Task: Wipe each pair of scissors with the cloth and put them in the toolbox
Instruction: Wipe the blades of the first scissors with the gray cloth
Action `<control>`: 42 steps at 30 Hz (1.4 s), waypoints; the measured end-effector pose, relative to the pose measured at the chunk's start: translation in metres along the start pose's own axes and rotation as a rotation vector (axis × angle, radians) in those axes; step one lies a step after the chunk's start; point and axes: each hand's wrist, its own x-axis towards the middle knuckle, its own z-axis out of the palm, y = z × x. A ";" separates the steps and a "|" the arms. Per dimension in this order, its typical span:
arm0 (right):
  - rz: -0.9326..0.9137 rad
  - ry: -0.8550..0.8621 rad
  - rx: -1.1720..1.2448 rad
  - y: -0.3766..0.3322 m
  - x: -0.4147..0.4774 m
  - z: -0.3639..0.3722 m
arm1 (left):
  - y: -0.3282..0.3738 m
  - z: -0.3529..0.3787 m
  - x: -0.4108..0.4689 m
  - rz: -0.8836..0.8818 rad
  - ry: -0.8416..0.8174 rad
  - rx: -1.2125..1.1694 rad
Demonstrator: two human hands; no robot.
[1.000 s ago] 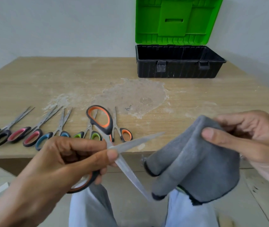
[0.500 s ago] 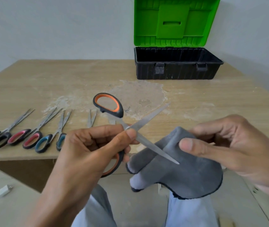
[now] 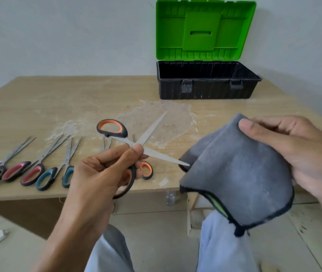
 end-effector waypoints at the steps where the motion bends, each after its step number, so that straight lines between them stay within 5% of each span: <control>1: 0.038 -0.003 -0.016 0.000 0.006 -0.003 | -0.002 0.003 0.003 -0.018 0.020 -0.024; 7: 0.233 0.040 -0.260 0.019 0.063 -0.021 | -0.009 0.021 0.020 -0.084 0.063 -0.121; 12: 0.206 0.171 -0.571 0.044 0.089 -0.028 | -0.007 0.042 0.031 -0.015 0.032 -0.073; 15: -0.049 0.321 -0.759 0.033 0.071 -0.020 | -0.013 0.052 0.036 0.305 0.047 0.317; 18: -0.332 0.249 -0.450 0.008 0.045 -0.002 | -0.024 0.059 0.044 0.727 0.040 0.742; 21: -0.265 -0.061 -0.311 -0.010 0.029 0.022 | -0.029 0.069 0.050 0.930 0.030 0.949; 24: -0.253 -0.083 -0.301 -0.013 0.029 0.033 | -0.028 0.076 0.054 0.983 -0.024 0.955; 27: -0.257 -0.031 -0.234 -0.010 0.032 0.030 | -0.019 0.078 0.053 0.857 0.011 0.772; 30: -0.299 0.028 -0.190 -0.002 0.032 0.025 | -0.009 0.074 0.045 0.543 -0.011 0.561; 35: -0.356 0.216 -0.111 0.015 0.031 0.032 | -0.006 0.072 0.033 -0.010 -0.092 -0.362; 42: -0.358 0.221 -0.192 0.027 0.033 0.047 | -0.008 0.092 0.045 -0.069 -0.044 -0.391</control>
